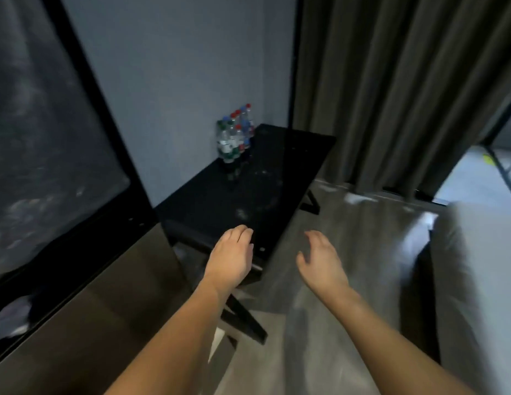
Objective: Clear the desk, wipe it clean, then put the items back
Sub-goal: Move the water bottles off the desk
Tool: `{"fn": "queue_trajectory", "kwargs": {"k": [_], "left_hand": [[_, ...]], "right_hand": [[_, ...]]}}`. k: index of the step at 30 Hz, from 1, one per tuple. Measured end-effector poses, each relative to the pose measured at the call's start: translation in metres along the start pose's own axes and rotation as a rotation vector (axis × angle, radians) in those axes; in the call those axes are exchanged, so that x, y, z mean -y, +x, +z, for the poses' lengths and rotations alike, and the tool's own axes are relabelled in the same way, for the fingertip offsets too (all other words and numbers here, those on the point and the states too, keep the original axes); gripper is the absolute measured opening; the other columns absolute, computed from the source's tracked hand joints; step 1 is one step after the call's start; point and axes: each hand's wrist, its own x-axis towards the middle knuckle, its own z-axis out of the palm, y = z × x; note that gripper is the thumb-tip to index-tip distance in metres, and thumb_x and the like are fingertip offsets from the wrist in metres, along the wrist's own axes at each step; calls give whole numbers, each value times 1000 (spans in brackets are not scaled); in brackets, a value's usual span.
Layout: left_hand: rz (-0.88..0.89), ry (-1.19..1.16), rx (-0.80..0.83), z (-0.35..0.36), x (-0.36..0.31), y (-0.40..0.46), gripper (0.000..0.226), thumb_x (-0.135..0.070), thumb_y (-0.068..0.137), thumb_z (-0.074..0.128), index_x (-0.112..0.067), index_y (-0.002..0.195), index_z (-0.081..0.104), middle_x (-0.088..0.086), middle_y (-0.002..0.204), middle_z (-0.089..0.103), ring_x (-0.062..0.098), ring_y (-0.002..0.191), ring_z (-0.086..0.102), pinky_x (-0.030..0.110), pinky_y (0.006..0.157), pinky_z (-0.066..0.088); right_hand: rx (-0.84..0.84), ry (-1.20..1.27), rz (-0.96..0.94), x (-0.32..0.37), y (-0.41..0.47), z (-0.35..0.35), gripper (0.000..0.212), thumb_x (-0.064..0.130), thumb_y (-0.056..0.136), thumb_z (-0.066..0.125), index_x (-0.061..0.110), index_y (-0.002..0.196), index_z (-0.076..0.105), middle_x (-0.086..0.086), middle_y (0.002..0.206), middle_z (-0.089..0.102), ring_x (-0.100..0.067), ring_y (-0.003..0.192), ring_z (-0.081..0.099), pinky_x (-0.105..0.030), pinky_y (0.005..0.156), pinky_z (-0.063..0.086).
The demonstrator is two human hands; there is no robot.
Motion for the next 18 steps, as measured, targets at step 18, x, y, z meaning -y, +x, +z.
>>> {"fn": "queue_trajectory", "kwargs": {"k": [18], "left_hand": [[240,-82,209,196,-198,324,43,-29,99,44,-13,138,48,3,143,46,22,129,42,34,109,36]], "right_hand": [[-111,-44,255,-238,235,-140,54,20,90,57,5,140,43,-13,143,44,-26,131,42,-28,110,29]]}}
